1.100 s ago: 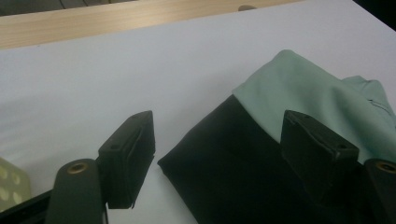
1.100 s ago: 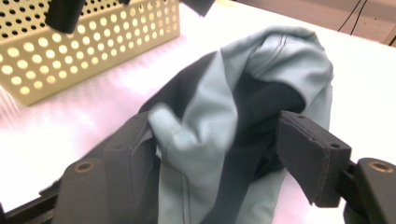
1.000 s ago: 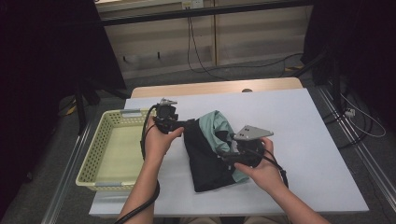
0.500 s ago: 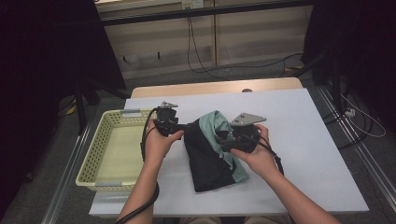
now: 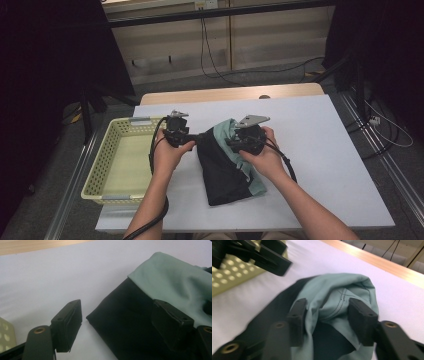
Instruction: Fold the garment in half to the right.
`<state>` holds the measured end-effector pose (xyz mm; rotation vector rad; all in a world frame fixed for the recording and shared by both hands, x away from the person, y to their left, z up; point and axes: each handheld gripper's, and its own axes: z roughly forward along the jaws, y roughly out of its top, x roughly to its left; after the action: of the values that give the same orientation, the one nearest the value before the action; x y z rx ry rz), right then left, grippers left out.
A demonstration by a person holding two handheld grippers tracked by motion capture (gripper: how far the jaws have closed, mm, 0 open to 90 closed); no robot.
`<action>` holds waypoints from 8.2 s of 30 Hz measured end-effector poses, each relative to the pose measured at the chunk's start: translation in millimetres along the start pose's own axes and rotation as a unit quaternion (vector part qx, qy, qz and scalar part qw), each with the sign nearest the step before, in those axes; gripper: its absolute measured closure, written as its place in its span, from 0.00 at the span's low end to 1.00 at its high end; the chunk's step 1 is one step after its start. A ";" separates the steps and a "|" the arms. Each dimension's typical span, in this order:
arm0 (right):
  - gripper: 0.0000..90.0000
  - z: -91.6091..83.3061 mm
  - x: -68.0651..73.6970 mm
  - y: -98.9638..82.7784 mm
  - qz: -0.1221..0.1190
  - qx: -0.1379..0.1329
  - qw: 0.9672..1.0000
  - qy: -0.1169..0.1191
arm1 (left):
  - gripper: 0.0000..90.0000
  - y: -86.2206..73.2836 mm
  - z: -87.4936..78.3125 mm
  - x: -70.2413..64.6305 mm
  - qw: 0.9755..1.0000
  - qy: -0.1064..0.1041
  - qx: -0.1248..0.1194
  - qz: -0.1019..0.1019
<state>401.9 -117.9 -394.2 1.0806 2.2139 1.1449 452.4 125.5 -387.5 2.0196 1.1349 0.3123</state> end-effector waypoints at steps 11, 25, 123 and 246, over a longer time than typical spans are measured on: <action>0.94 8.0 -33.0 -32.9 0.058 0.032 0.998 -0.022 | 0.28 -6.8 0.6 2.1 1.000 0.002 -0.001 0.001; 0.96 14.8 -1.7 -41.3 0.063 0.055 0.993 0.085 | 0.28 -12.4 -0.6 5.4 1.000 0.000 -0.012 -0.009; 0.66 -31.3 -14.6 -52.0 -0.037 0.010 0.999 -0.034 | 0.26 -12.1 4.2 -4.0 1.000 0.000 -0.016 -0.003; 0.91 -60.0 21.6 -110.7 -0.005 0.048 0.994 0.099 | 0.88 13.1 54.2 -27.6 0.998 0.009 0.054 -0.026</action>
<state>300.0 -169.9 -451.1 1.0319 2.4465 1.1965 474.3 71.6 -409.7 2.0810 1.2366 0.2486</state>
